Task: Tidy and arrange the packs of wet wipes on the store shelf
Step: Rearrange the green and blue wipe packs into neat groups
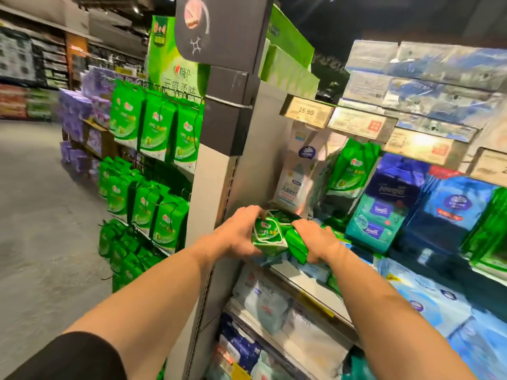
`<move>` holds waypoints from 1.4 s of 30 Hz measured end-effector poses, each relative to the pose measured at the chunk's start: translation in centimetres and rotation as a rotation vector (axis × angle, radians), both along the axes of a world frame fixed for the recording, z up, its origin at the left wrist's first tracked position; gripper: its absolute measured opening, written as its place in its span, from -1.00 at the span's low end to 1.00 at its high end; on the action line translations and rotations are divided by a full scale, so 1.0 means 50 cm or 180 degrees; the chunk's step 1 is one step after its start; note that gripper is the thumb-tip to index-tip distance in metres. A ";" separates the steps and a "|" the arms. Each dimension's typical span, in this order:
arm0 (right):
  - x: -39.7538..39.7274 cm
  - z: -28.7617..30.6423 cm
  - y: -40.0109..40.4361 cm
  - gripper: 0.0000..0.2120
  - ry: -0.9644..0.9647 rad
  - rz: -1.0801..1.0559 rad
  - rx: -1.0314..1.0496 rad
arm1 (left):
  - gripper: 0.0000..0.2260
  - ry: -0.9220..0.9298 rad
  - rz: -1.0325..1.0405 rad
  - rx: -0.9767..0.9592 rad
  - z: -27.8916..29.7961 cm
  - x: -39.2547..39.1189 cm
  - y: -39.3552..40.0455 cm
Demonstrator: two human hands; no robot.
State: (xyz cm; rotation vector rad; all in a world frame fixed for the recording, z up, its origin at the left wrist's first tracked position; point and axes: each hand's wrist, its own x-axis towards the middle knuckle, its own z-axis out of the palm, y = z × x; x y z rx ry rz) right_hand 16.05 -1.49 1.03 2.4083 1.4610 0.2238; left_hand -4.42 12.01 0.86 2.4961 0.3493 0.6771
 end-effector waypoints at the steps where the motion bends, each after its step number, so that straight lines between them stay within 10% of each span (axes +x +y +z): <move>1: 0.000 0.000 -0.007 -0.13 -0.0050 0.0037 -0.0017 | -0.28 0.0011 -0.0017 -0.0112 -0.001 0.004 0.001; 13: -0.036 0.016 -0.114 -0.01 -0.0676 0.0655 0.0240 | -0.20 0.0143 0.0252 -0.0079 -0.003 0.012 -0.020; 26: -0.069 0.014 -0.303 -0.13 0.0044 0.1550 0.0299 | -0.26 -0.0139 0.0446 -0.0188 0.020 0.031 -0.200; 42: 0.022 0.029 -1.108 -0.01 -0.0313 0.0150 0.0369 | -0.37 -0.0562 -0.0400 -0.0485 0.011 0.233 -0.944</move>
